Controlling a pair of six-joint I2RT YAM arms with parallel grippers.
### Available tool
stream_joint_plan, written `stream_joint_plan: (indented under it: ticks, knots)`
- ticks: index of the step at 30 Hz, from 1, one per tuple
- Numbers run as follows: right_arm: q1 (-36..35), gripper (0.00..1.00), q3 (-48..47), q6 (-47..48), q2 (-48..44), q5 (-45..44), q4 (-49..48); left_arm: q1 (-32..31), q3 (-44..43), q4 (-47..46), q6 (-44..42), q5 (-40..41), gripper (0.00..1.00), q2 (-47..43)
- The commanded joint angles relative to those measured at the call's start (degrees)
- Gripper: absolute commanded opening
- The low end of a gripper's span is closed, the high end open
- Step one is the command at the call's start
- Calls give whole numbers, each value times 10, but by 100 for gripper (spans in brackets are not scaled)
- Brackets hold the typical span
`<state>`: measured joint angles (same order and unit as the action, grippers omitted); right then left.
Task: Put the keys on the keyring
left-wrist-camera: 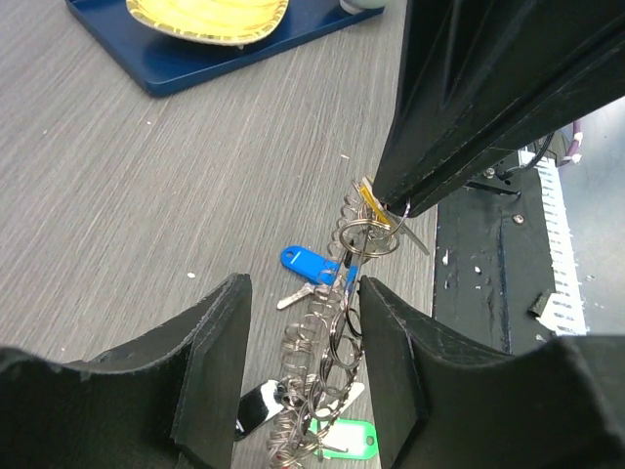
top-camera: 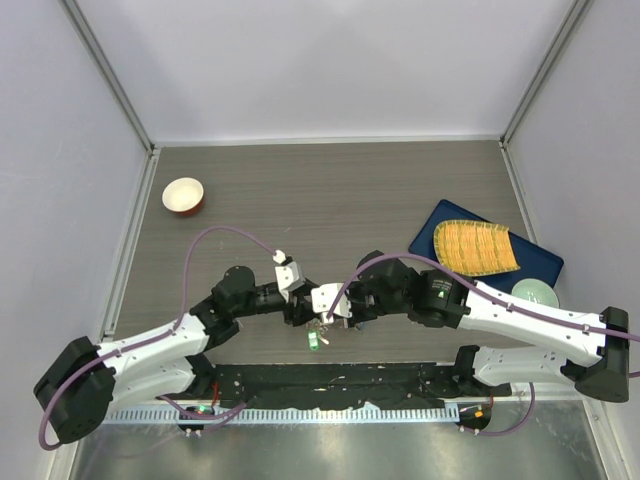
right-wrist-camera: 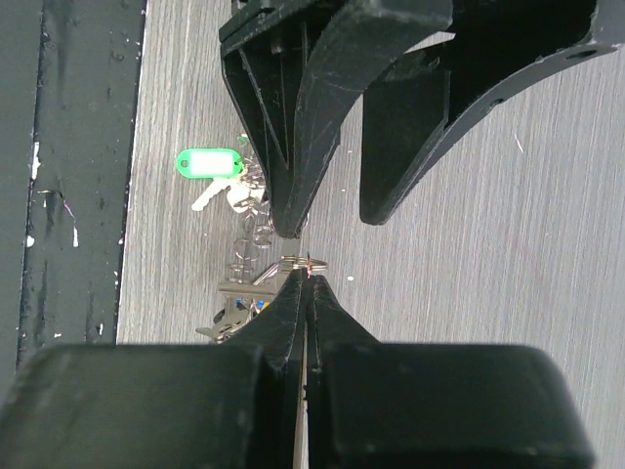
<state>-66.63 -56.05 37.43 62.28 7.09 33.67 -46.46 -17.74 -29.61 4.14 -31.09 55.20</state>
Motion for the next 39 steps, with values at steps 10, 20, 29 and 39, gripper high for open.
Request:
stream_joint_plan:
  ticks: [10, 20, 29, 39]
  knots:
    - [-3, 1, -13, 9, -15, -42, -47, -18, -10, -40, 92, -27, 50, 5]
    - [-3, 1, -2, 12, -14, -57, -57, -56, -12, -85, 125, -22, 50, 32]
    - [-2, 1, -3, 12, -18, -46, -51, -65, 3, -104, 109, 10, 51, 11]
    - [-2, 1, -11, 13, -19, -28, -28, -58, 33, -44, 3, 109, 47, -69]
